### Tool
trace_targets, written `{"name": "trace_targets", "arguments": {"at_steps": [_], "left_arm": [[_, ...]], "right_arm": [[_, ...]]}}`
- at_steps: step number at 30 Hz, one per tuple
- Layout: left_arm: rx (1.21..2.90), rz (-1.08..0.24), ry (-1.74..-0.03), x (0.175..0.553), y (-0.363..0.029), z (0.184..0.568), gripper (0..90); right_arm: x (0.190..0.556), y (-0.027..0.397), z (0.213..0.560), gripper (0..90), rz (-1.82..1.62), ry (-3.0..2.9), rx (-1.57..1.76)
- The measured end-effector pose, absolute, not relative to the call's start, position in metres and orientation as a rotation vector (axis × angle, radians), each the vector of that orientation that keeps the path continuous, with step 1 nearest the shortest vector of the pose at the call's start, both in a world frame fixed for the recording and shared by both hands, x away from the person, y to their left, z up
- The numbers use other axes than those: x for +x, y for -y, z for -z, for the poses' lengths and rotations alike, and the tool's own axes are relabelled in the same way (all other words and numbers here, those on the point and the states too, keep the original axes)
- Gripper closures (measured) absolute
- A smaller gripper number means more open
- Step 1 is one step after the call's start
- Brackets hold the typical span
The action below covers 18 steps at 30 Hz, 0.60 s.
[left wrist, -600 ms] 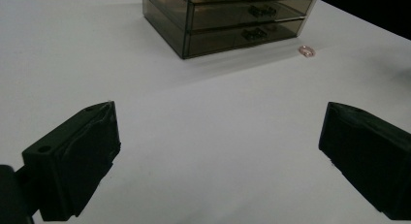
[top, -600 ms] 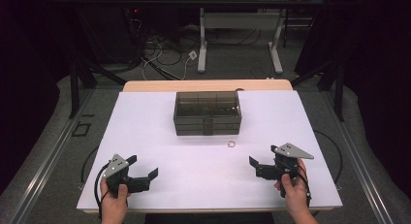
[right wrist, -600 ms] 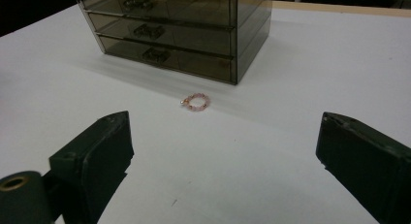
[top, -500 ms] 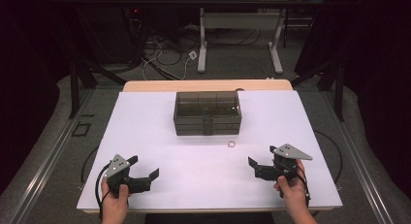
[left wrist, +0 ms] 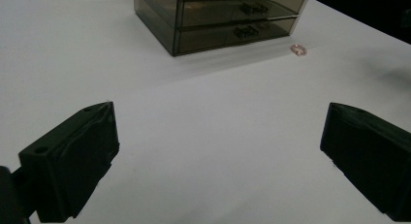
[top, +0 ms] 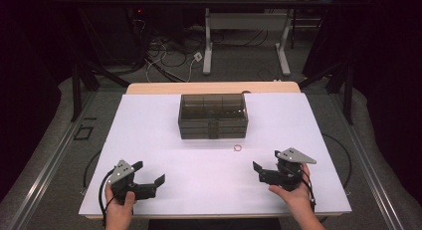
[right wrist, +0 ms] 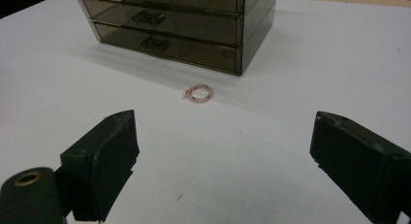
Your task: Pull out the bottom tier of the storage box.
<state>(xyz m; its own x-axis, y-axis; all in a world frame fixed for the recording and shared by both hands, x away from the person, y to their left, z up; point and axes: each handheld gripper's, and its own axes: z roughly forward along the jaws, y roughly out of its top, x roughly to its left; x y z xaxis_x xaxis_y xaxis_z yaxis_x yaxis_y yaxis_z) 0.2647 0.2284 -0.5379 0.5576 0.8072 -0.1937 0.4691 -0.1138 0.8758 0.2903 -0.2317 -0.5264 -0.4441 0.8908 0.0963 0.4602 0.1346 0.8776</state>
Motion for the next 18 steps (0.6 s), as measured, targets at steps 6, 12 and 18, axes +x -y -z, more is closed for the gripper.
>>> {"name": "trace_targets", "arguments": {"at_steps": [6, 12, 18], "left_arm": [[1.745, -0.413, -1.088, 0.264, -0.226, 0.538, 0.3], [1.73, -0.418, -1.088, 0.264, -0.224, 0.538, 0.3], [1.731, -0.411, -1.081, 0.263, -0.222, 0.538, 0.3]], "right_arm": [[0.292, 0.228, 0.524, 11.9, -1.261, -1.975, 1.277], [0.297, 0.224, 0.521, 15.7, -1.249, -1.999, 1.259], [0.303, 0.219, 0.516, 19.9, -1.265, -2.007, 1.283]]}}
